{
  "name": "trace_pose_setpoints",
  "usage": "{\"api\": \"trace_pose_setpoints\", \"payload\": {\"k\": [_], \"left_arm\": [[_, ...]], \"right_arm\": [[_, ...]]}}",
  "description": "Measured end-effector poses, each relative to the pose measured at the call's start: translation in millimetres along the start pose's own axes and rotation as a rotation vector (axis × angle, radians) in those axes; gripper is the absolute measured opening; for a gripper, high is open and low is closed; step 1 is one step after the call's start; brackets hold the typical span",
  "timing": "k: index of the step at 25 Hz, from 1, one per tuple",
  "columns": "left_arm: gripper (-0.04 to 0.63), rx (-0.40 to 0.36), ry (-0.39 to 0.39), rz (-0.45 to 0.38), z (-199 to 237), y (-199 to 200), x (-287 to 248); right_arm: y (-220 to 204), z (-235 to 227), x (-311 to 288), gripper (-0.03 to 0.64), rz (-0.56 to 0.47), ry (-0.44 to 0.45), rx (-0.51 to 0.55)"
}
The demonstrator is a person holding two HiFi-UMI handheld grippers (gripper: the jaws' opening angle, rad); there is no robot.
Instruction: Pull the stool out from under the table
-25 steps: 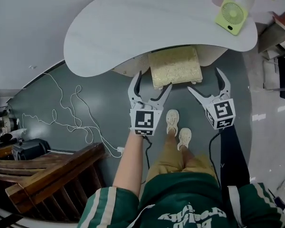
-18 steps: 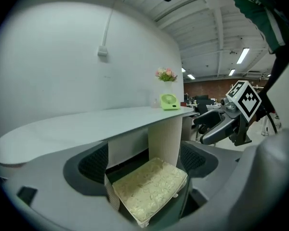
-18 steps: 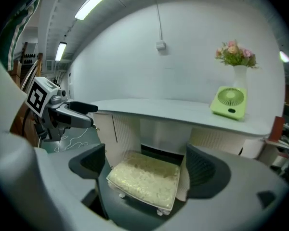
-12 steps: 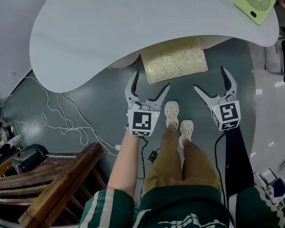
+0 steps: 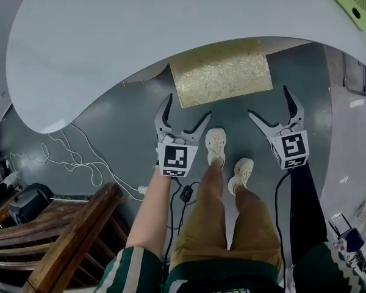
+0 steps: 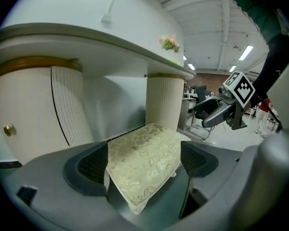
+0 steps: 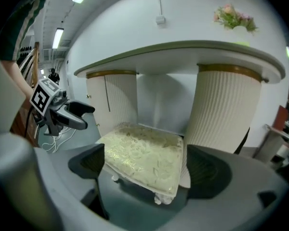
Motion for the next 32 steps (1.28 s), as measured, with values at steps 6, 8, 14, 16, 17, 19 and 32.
{"api": "trace_pose_setpoints", "payload": {"k": [6,8,14,16,17,19,32], "left_arm": [[0.453,0.031,0.056,0.059,4,-67,-4],[0.453,0.03,0.059,0.076,4,-85,-4],[0.453,0.008,0.073,0.113,7,-124,-8],[0.454,0.013,0.084,0.124,9,-137,-11],[0.453,0.016,0.091,0.13,11,-144,-12],[0.453,0.022,0.102,0.139,13,-156,-15],[0.453,0.055,0.072,0.142,13,-195,-47]], "right_arm": [[-66,-15,-23,0.558,0.022,0.021,0.012],[-81,-20,-29,0.565,0.024,0.03,0.024],[-120,-32,-49,0.571,0.049,0.047,0.05],[-133,-36,-53,0.572,0.061,0.048,0.052],[-139,-36,-55,0.574,0.065,0.048,0.048],[-150,-37,-58,0.572,0.07,0.046,0.036],[-197,-47,-86,0.572,0.057,0.003,0.01]]}}
Point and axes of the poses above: the fingertips, and each gripper's own axes: x backward along the fingers, z to its left, y out of its top, the point moved 4 cm from there along x, backward along the fingers, and after that the axes turned 13 degrees about -z, right-handed, at the moved point
